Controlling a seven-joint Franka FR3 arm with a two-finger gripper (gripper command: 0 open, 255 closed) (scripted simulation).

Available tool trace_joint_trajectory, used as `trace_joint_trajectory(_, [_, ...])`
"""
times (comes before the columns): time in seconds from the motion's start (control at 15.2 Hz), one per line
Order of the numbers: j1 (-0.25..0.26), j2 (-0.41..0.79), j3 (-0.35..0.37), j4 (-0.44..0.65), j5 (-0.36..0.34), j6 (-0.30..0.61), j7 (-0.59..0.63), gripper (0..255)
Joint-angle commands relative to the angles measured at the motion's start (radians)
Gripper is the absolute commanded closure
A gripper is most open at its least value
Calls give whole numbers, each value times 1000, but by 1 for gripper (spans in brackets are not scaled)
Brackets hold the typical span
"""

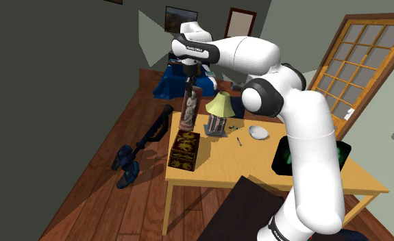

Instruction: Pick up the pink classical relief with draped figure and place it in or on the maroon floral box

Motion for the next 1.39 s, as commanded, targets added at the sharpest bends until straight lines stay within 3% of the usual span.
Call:
trace_joint_trajectory(0.0, [5,-10,-1,-42,-3,34,3,255])
trace_joint_trajectory(1.32, [29,-5,7,-308,-5,300,34,255])
